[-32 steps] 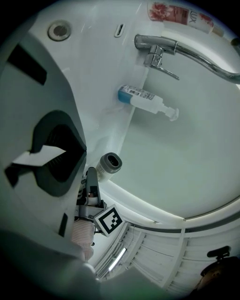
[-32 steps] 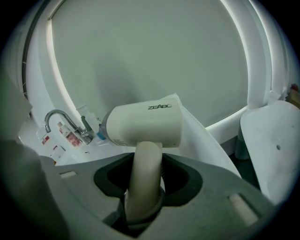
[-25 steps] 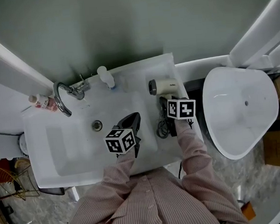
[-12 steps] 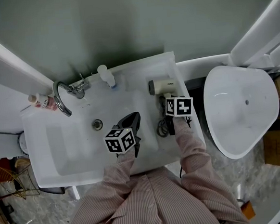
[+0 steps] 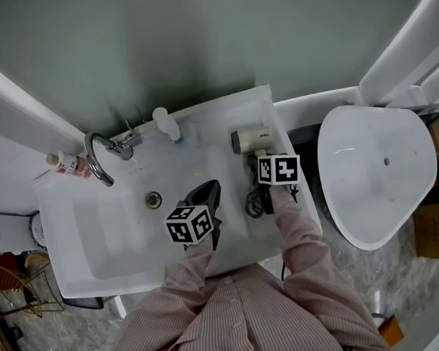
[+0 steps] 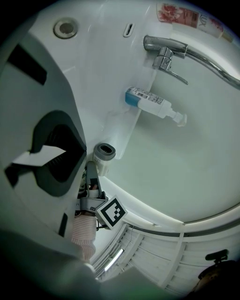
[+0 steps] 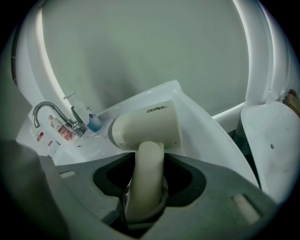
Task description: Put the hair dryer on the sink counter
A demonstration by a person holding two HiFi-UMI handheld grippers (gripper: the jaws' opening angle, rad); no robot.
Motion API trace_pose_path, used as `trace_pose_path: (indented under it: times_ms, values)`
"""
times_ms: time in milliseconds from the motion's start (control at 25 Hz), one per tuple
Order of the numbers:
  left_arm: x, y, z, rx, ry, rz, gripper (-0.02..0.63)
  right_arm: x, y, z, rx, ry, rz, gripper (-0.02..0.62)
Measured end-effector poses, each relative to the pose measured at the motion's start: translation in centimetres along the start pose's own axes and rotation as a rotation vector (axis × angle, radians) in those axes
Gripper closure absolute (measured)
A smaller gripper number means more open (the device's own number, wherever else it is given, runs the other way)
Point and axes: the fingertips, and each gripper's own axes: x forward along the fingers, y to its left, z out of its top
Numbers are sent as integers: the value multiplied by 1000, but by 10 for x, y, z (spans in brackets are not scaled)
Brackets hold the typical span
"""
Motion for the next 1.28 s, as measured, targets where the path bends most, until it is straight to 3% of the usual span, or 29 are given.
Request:
trace_pose_path:
  times_ms: [120, 320, 520, 720, 920, 1280]
  values:
    - [0, -3, 1, 4, -3, -4, 608, 0, 4, 0, -3, 0, 27, 399]
    - [-3, -10, 1, 18, -6, -17, 609, -6, -2, 1, -7, -18, -10, 379]
    - [-10, -21, 3, 42, -14, -41, 609, -23, -1, 9, -3, -87, 7, 380]
    - [-22, -31, 10, 79, -41, -61, 607, -49, 4, 17, -67, -172, -8, 380]
    - [-37, -39, 19, 119, -78, -76, 607, -72, 20, 18, -116, -255, 41, 420]
    - [-66, -58, 38, 221, -173, -103, 609, -120, 39, 14, -140, -407, 99, 569]
